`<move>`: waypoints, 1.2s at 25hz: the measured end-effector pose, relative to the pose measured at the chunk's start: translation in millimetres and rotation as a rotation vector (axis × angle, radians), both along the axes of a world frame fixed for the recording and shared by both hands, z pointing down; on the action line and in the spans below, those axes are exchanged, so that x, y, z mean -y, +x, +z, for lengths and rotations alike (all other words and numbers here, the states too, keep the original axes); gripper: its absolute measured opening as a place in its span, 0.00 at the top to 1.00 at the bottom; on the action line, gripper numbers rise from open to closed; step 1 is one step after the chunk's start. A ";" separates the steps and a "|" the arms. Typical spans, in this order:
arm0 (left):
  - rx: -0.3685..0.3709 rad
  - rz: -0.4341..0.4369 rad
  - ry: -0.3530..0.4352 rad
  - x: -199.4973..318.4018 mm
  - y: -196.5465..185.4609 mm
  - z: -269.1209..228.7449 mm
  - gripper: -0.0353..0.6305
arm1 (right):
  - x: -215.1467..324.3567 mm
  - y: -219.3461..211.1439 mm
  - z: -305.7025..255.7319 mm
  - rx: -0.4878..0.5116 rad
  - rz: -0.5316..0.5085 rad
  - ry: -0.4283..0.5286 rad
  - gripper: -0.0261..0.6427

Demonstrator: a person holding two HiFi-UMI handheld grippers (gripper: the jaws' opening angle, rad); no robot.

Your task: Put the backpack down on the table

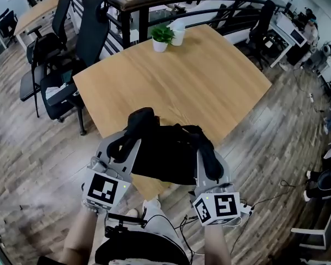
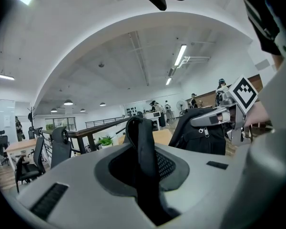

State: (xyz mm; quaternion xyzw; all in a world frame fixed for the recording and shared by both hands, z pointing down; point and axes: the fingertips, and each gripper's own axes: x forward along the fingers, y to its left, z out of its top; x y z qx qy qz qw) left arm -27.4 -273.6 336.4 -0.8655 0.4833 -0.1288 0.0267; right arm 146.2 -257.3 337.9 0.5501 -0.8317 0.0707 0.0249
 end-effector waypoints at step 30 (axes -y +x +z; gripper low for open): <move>0.013 -0.094 -0.033 171.7 -3.5 62.0 0.86 | 190.7 -5.7 57.2 -0.040 -0.064 -0.015 0.87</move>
